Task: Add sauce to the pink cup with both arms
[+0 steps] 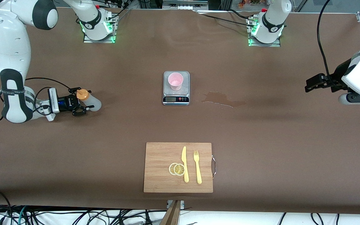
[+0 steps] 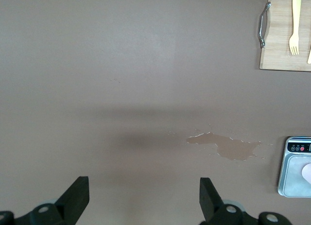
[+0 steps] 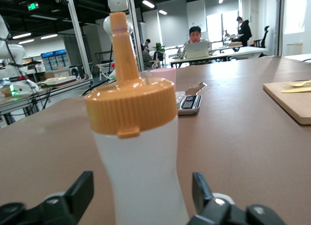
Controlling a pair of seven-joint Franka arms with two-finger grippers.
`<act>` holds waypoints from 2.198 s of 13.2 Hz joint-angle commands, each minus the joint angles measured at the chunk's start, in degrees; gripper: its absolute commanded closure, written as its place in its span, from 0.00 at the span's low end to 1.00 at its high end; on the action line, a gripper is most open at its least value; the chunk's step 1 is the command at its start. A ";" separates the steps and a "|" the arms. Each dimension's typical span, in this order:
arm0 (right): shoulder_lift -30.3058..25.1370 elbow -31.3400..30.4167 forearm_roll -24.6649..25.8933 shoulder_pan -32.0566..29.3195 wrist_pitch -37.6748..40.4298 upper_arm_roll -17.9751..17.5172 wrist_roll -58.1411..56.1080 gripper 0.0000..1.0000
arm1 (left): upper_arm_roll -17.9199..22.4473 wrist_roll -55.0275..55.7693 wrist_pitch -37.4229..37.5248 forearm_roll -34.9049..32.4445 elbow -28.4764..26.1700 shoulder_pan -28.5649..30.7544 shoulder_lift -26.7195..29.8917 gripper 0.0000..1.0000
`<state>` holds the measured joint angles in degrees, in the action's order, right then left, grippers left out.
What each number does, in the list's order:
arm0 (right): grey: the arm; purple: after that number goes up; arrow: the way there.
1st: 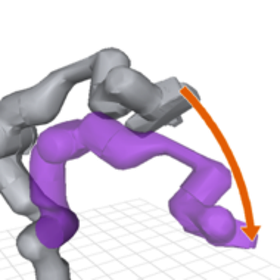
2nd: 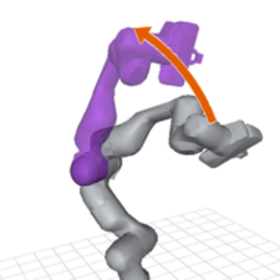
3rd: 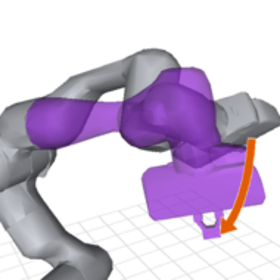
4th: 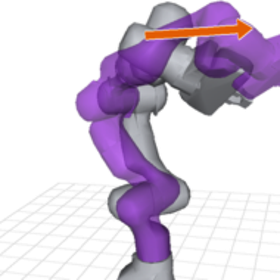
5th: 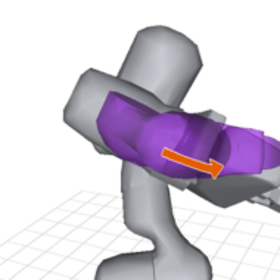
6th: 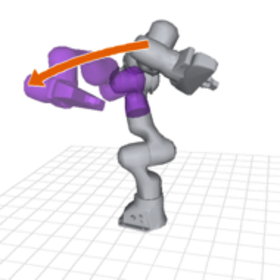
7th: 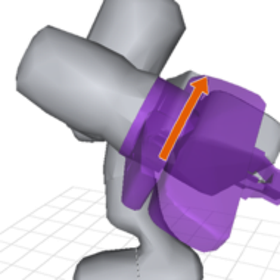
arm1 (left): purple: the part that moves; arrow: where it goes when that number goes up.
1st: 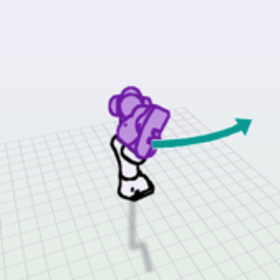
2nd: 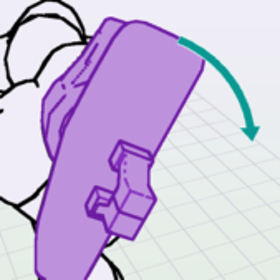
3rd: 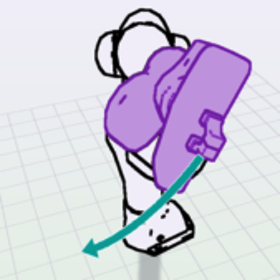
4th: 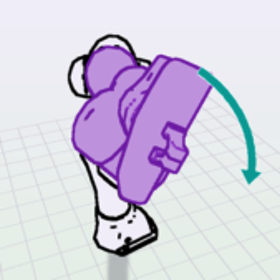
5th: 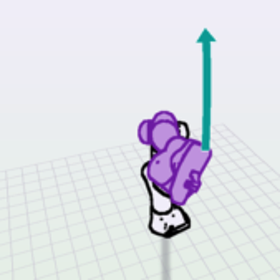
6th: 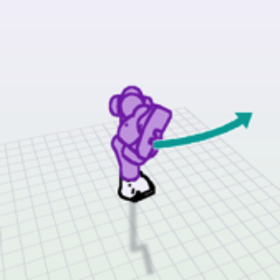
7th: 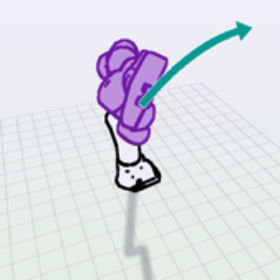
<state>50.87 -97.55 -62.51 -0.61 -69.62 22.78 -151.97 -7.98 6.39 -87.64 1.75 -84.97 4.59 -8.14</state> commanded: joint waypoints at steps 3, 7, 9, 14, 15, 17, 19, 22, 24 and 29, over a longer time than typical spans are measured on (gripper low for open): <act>-0.15 7.09 5.99 -4.04 2.29 -0.36 5.25 0.00 | -0.01 0.47 1.33 0.80 1.82 -0.02 -0.65 0.00; -1.38 13.86 7.41 -4.31 10.98 2.96 18.85 0.00 | -0.01 0.47 1.33 0.80 1.82 -0.02 -0.74 0.00; -3.05 16.59 7.32 -4.23 16.42 3.24 28.61 0.00 | -0.01 0.47 1.33 0.80 1.82 -0.02 -0.74 0.00; -11.04 16.77 7.41 -3.52 18.38 3.24 54.36 0.00 | -0.01 0.47 1.25 0.80 1.82 -0.02 -0.65 0.00; -11.40 16.77 7.15 -3.26 18.12 3.15 58.50 0.00 | -0.01 0.47 1.33 0.80 1.82 -0.02 -0.74 0.00; -12.19 20.09 7.32 -1.77 17.59 3.59 66.67 0.00 | -0.01 0.38 1.33 0.80 1.82 0.07 -0.74 0.00; -12.28 24.66 7.49 -1.41 17.85 3.50 76.85 0.00 | -0.01 0.46 1.33 0.80 1.82 -0.02 -0.65 0.00; -16.04 26.97 12.91 0.51 12.01 2.72 88.82 0.00 | -0.01 0.46 1.25 0.80 1.82 -0.02 -0.65 0.00; -22.97 23.48 22.56 0.70 6.02 -1.92 96.12 0.00 | -0.01 0.38 1.33 0.80 1.82 -0.02 -0.74 0.00; -38.54 10.29 43.65 0.70 -4.53 -10.80 116.86 0.00 | -0.01 0.38 1.25 0.80 1.82 0.07 -0.65 0.00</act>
<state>18.46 -79.98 -23.67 0.15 -69.99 14.72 -39.95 -7.98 6.39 -87.64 1.75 -84.94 4.60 -8.14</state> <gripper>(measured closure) 0.000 0.000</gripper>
